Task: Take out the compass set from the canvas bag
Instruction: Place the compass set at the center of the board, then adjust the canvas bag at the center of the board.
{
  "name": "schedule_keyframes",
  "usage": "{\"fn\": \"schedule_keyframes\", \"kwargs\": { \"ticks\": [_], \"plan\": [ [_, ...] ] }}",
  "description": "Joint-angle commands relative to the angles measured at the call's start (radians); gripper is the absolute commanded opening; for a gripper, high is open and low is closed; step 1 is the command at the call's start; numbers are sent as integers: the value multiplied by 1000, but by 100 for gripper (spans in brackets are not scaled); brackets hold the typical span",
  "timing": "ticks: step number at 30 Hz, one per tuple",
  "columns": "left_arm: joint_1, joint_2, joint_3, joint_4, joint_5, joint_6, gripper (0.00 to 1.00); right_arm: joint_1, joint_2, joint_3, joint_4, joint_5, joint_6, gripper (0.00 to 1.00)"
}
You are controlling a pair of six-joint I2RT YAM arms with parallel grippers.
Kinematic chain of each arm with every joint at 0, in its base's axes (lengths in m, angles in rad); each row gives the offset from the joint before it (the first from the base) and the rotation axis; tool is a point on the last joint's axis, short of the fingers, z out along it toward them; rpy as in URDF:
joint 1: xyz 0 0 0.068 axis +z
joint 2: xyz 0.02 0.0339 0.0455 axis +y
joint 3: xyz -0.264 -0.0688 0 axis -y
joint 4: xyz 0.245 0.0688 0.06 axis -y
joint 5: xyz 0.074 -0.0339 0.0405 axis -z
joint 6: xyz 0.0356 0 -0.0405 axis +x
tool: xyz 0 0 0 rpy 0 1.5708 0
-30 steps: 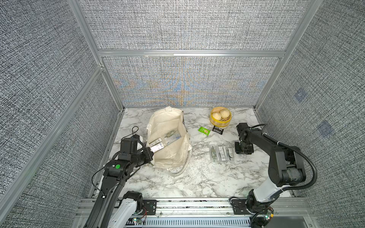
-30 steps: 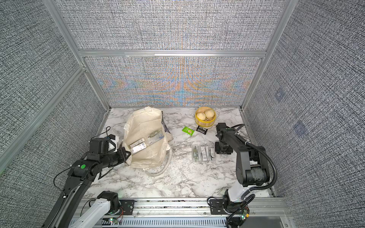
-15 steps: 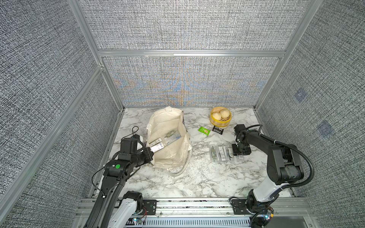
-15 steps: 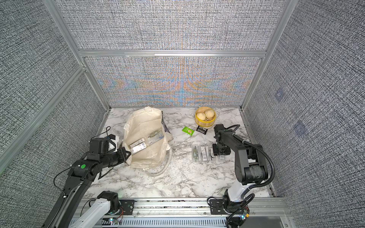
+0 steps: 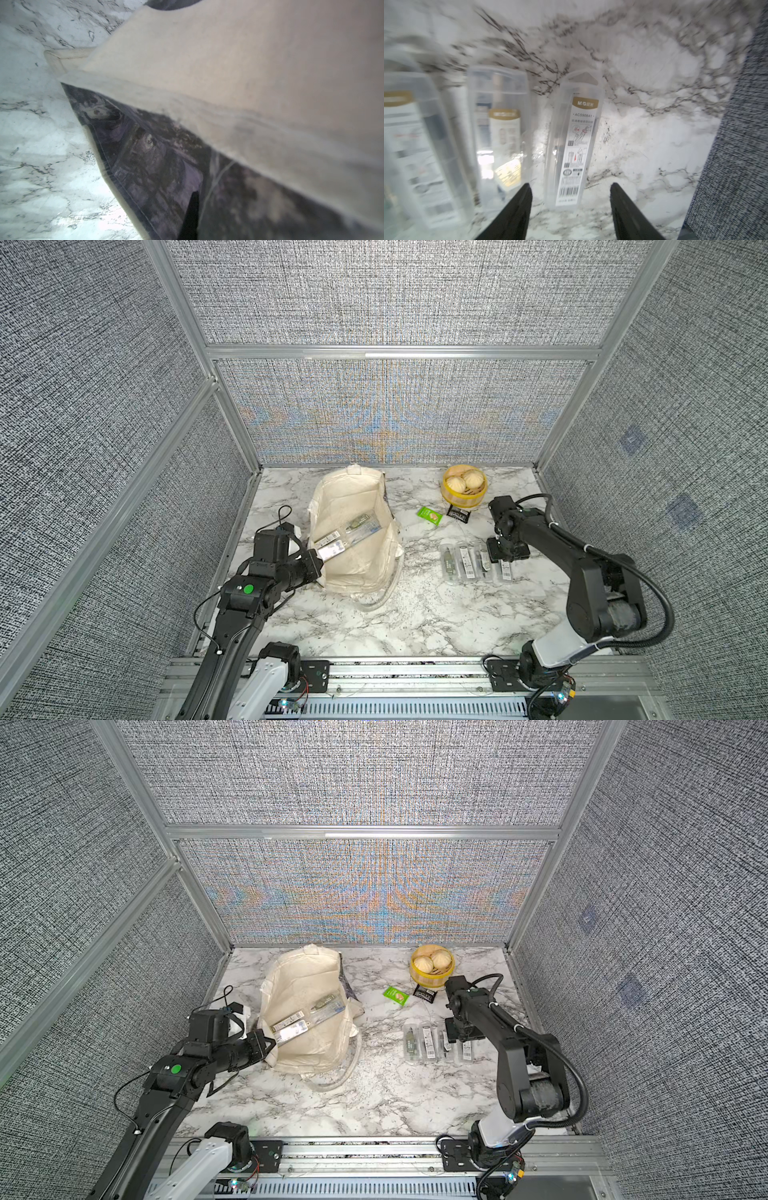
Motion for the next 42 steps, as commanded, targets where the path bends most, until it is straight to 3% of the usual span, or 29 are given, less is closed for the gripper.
{"fn": "schedule_keyframes", "kwargs": {
  "ticks": [1, 10, 14, 17, 23, 31, 42],
  "plan": [
    [2, 27, 27, -16, 12, 39, 0, 82, -109, 58, -77, -14, -16, 61],
    [2, 29, 81, -74, -19, 74, 0, 469, -340, 144, 129, -320, -327, 55],
    [1, 33, 87, -104, -4, 75, 0, 679, -307, 154, 265, -380, -557, 53],
    [1, 26, 96, -140, -18, 76, 0, 796, -189, 226, 307, -381, -723, 53],
    [2, 1, 134, -217, -72, 86, 0, 809, 143, 415, 370, -366, -872, 49],
    [2, -15, 126, -245, -96, 68, 0, 754, 571, 751, 342, -376, -897, 40],
    [2, -21, 127, -249, -146, 40, 0, 736, 678, 618, 422, -362, -735, 39]
  ]
}}
